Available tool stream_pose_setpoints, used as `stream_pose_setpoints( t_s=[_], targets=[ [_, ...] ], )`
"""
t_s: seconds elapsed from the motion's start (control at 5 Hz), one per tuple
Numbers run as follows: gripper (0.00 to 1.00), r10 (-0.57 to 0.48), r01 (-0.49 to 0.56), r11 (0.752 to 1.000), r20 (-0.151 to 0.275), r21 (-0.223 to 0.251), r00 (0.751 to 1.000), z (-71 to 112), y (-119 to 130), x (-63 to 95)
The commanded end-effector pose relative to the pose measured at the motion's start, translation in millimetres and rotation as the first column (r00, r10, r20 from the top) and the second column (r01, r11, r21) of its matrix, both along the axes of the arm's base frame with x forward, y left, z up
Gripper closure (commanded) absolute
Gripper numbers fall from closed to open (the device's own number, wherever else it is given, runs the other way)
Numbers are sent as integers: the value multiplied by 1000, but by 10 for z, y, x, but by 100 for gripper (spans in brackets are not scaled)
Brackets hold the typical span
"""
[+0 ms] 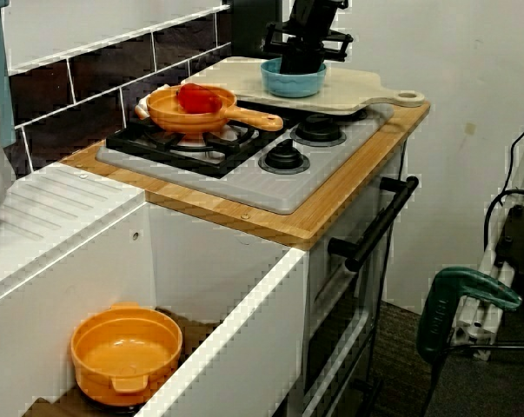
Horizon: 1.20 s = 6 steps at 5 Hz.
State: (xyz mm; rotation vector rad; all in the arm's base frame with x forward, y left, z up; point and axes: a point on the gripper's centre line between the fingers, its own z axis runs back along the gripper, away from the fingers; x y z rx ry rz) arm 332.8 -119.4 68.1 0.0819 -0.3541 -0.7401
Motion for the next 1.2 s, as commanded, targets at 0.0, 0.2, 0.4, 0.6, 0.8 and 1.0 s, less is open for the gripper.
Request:
stream_pose_setpoints(
  t_s=[0.0,0.2,0.4,0.6,0.8,1.0],
  targets=[
    [100,24,-23,1000,10,-16,1000,100,32,243],
    [100,40,-39,999,13,-21,999,114,24,348],
    [100,50,-50,998,12,-25,999,117,-9,450],
    [100,53,-53,998,0,-29,999,142,-91,540],
    [100,54,-54,998,13,-29,998,192,-164,594],
    [100,71,-71,997,11,-40,997,221,-153,687]
  ],
)
